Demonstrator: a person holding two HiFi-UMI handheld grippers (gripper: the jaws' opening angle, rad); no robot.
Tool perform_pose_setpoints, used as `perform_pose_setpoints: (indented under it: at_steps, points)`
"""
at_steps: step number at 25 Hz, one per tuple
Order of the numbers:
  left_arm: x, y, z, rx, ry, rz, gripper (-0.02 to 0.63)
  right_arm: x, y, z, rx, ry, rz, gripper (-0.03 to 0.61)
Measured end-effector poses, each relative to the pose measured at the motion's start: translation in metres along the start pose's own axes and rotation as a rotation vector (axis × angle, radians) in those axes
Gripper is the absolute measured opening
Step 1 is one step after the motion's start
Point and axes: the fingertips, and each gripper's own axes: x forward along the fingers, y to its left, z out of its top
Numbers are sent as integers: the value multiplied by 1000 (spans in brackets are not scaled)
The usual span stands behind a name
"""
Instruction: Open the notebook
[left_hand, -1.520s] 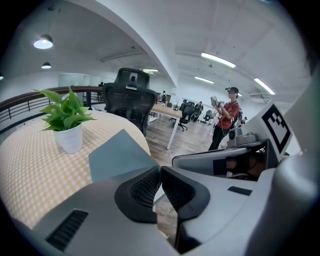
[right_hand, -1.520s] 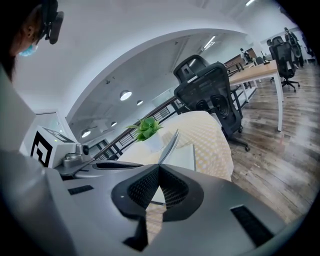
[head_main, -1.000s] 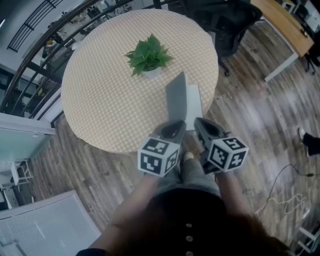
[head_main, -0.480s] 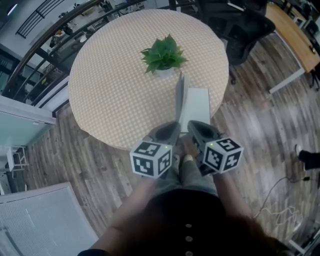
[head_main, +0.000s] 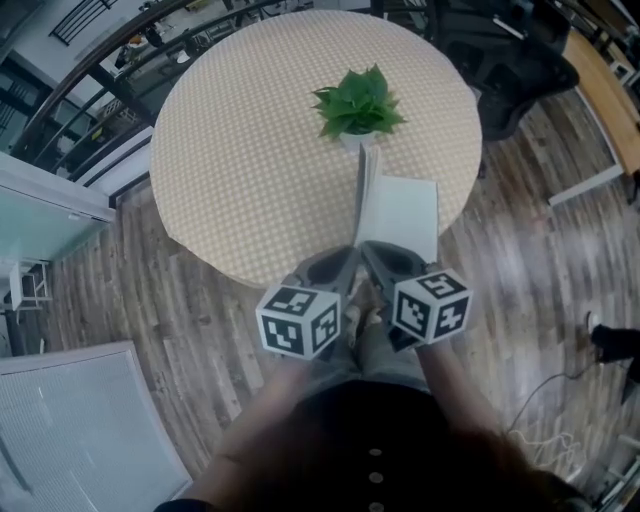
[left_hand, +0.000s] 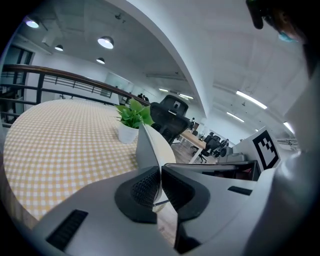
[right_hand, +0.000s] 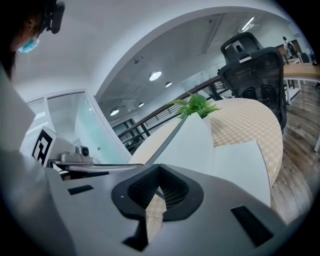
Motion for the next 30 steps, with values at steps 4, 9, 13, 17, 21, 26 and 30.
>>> perform_pose_setpoints:
  at_steps: [4, 9, 13, 17, 21, 26, 30]
  points:
    - [-12, 15, -9, -52, -14, 38, 28, 11, 9, -9, -10, 38, 18, 11]
    - [-22, 33, -19, -90, -15, 77, 29, 23, 17, -20, -17, 86, 35, 11]
    - [-23, 44, -24, -88, -13, 99, 29, 30, 17, -30, -18, 116, 38, 11]
    - [-25, 56, -30, -89, 1, 133, 31, 35, 14, -33, -16, 131, 32, 11]
    - [-26, 66, -36, -102, 24, 164, 34, 38, 12, -35, -11, 137, 29, 11]
    - [-24, 76, -43, -103, 49, 203, 48, 41, 8, -40, -16, 154, 24, 11]
    - [-23, 80, -50, -104, 70, 213, 100, 42, 8, -45, -19, 170, 18, 11]
